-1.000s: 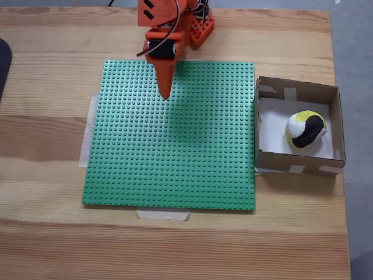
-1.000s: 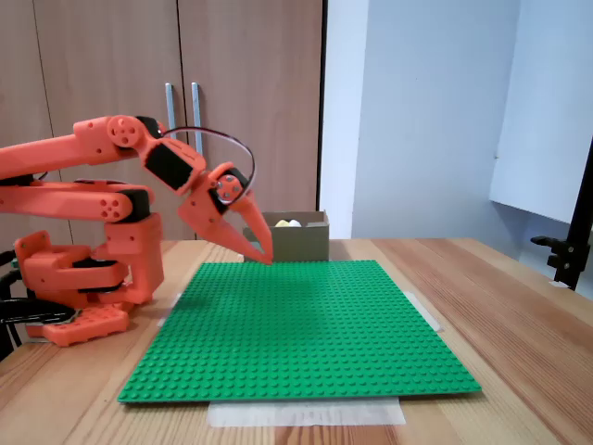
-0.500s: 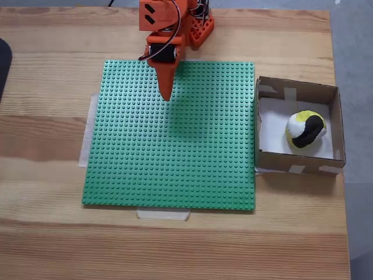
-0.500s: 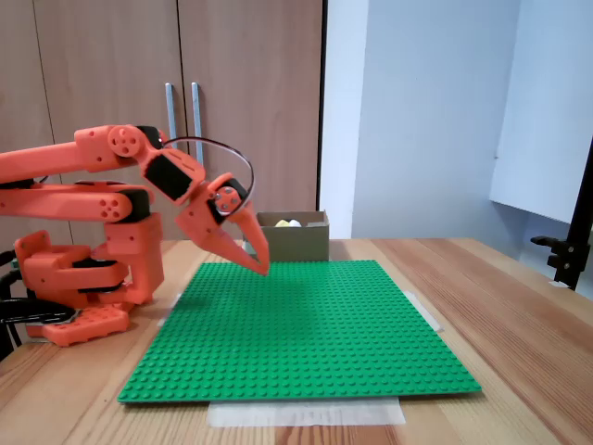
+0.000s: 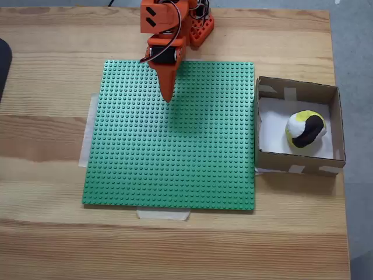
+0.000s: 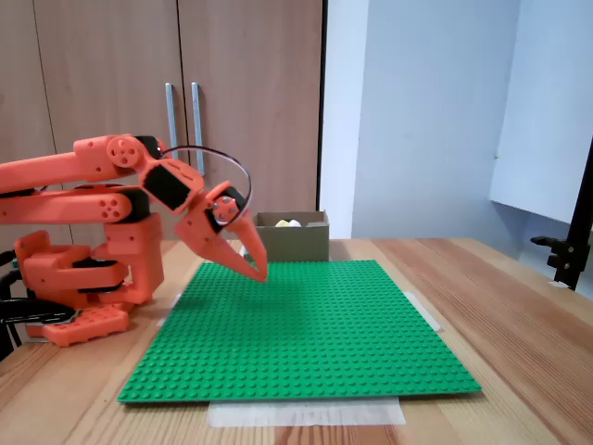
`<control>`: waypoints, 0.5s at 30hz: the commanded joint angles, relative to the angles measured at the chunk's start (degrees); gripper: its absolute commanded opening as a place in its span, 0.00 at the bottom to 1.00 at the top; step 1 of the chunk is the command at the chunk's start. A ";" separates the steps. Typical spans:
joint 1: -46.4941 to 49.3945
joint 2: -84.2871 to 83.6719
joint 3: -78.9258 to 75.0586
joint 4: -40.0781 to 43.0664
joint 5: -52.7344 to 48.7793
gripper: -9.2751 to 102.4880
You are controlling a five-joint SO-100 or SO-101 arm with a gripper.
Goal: Pick the ball and put it in the box.
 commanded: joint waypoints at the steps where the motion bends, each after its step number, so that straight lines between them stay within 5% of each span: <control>1: -0.09 0.26 0.00 -0.97 1.23 0.08; 15: -0.09 0.26 5.01 -3.43 -1.32 0.08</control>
